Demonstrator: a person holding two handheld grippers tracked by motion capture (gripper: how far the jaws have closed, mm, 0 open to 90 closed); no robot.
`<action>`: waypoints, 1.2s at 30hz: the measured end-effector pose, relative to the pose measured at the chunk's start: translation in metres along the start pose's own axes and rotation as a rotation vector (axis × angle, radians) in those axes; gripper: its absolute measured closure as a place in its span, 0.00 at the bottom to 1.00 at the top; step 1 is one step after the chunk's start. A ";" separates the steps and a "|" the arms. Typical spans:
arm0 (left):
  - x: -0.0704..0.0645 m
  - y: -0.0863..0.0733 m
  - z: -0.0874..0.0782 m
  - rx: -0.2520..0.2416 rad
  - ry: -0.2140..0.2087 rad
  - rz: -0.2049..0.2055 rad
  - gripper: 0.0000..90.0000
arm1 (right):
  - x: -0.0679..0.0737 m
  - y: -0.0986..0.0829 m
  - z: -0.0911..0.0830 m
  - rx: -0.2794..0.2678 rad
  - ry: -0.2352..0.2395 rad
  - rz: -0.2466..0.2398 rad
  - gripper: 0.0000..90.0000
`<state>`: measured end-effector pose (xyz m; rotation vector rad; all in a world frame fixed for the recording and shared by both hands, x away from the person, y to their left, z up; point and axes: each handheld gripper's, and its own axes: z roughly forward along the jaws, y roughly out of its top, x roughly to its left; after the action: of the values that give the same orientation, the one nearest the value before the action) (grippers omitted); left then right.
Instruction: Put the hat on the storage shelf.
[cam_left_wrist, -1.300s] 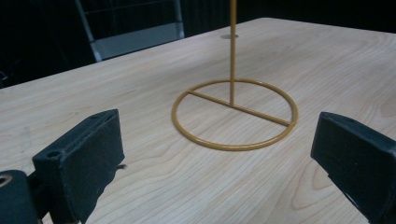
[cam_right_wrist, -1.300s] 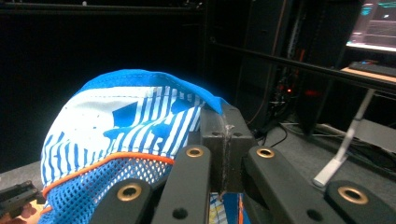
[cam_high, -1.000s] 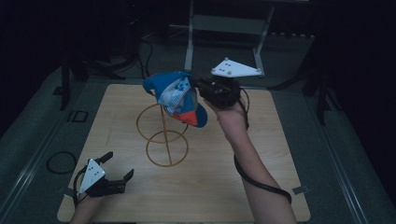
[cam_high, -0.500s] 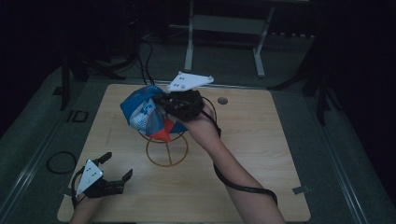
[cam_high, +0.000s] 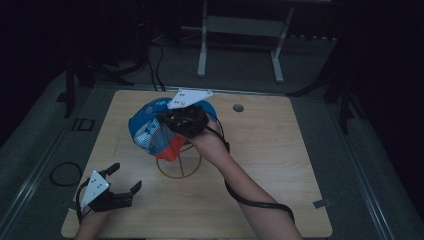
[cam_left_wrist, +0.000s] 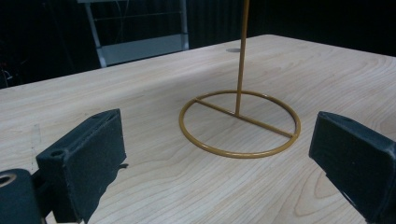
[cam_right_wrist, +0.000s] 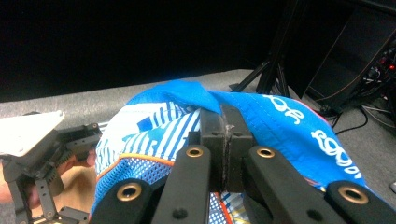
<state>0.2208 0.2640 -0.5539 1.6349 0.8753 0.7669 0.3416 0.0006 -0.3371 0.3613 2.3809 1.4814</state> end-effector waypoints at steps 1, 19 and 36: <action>0.000 0.000 0.000 -0.001 -0.003 -0.004 0.04 | 0.000 -0.001 0.001 0.004 0.004 0.001 0.99; 0.003 -0.002 0.001 0.008 -0.017 -0.031 0.04 | -0.003 -0.024 -0.008 0.004 -0.034 0.001 0.98; 0.004 -0.005 0.003 0.013 -0.030 -0.046 0.04 | -0.019 -0.035 -0.021 -0.019 -0.071 0.063 0.73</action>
<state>0.2245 0.2667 -0.5588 1.6282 0.8948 0.7045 0.3490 -0.0389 -0.3579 0.4802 2.3190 1.4918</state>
